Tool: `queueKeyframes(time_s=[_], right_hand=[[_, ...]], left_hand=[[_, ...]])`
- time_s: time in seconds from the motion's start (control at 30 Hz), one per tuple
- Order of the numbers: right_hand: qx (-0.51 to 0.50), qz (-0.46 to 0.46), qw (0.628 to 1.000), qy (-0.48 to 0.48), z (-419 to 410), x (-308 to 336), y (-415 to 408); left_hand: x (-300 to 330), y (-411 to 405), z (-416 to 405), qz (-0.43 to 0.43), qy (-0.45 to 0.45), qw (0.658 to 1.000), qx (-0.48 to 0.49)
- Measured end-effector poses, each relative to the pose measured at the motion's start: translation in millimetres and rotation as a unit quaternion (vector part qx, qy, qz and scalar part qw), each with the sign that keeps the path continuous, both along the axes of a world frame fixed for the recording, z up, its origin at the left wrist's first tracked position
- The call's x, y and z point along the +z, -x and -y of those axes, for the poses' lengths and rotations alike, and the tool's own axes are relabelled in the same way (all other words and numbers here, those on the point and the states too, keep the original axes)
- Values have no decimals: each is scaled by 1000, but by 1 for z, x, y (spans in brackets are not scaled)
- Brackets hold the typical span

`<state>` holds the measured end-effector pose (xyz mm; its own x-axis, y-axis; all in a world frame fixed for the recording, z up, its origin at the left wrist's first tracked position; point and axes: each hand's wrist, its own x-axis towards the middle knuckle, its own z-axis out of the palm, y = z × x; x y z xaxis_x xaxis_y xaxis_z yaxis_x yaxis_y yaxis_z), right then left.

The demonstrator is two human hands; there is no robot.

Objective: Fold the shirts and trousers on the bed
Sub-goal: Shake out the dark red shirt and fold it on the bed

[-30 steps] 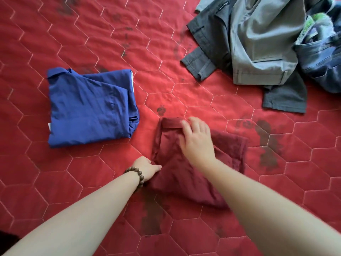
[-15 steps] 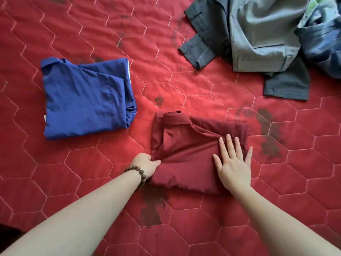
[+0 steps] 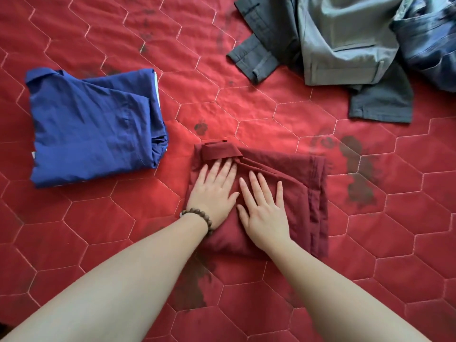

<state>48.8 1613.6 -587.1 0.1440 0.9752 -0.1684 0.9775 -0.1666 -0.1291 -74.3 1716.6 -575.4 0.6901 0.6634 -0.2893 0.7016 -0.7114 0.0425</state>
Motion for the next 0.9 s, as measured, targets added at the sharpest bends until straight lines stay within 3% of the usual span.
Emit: queueKeyframes(time_s=[0.2,0.33,0.5,0.6,0.7,0.77,0.9], right_hand=[[-57,34,998,12,14,2,-42],[-137,-4,991,1,28,16,-56],[-303,-105,947,-18,50,38,-73],[-322,-119,939,-11,54,47,-72],[-354,-199,914,16,50,57,-72],[-359,-231,903,50,47,61,-73],[-316,-275,906,53,48,65,-75]], left_hand=[[-10,3,1,41,11,999,33],[10,13,-1,114,26,990,81],[36,37,16,176,69,926,326],[45,37,29,197,147,897,367],[49,33,35,219,208,863,404],[52,31,36,226,207,861,405],[60,29,39,191,197,904,328]])
